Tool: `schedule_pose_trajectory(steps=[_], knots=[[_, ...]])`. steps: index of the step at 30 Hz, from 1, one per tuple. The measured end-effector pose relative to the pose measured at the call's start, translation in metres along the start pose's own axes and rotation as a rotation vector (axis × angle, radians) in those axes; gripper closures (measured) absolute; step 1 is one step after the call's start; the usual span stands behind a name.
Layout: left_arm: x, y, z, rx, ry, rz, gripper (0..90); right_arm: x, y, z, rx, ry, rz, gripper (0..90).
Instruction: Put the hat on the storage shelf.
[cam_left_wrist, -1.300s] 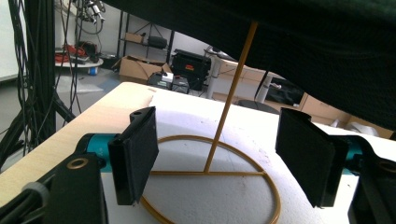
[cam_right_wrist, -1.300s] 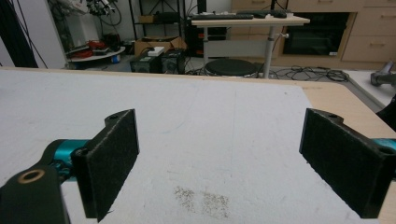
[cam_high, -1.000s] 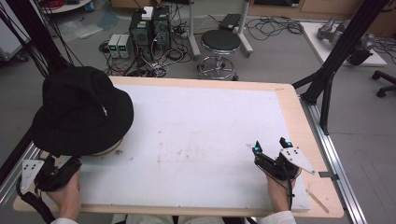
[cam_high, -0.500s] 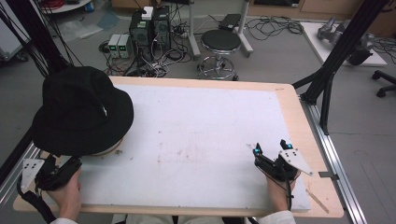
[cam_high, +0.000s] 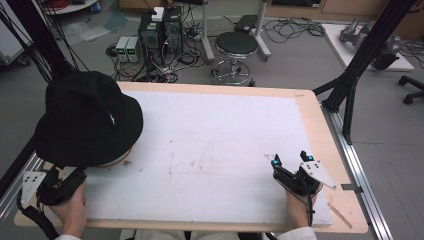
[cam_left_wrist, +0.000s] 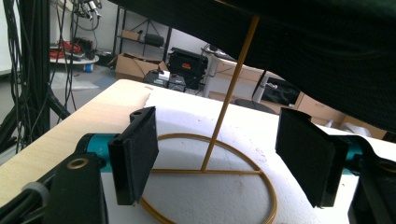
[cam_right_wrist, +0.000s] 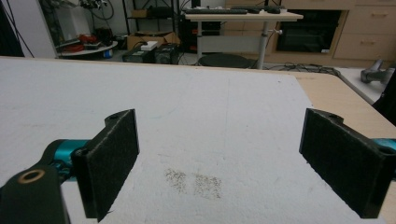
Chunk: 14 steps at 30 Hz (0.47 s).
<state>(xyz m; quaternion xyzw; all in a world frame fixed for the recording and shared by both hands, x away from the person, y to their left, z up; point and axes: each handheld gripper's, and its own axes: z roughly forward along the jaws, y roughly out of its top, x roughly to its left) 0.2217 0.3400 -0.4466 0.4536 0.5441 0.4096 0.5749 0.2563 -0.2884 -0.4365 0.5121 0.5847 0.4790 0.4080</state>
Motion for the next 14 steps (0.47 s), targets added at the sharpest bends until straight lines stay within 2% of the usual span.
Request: schedule_pose_trajectory(steps=[14], knots=[[0.0012, 0.0000, 0.0002, 0.001, 0.006, -0.007, 30.0, 0.0013, -0.0003, 0.0011, 0.006, 0.009, -0.008, 11.1]])
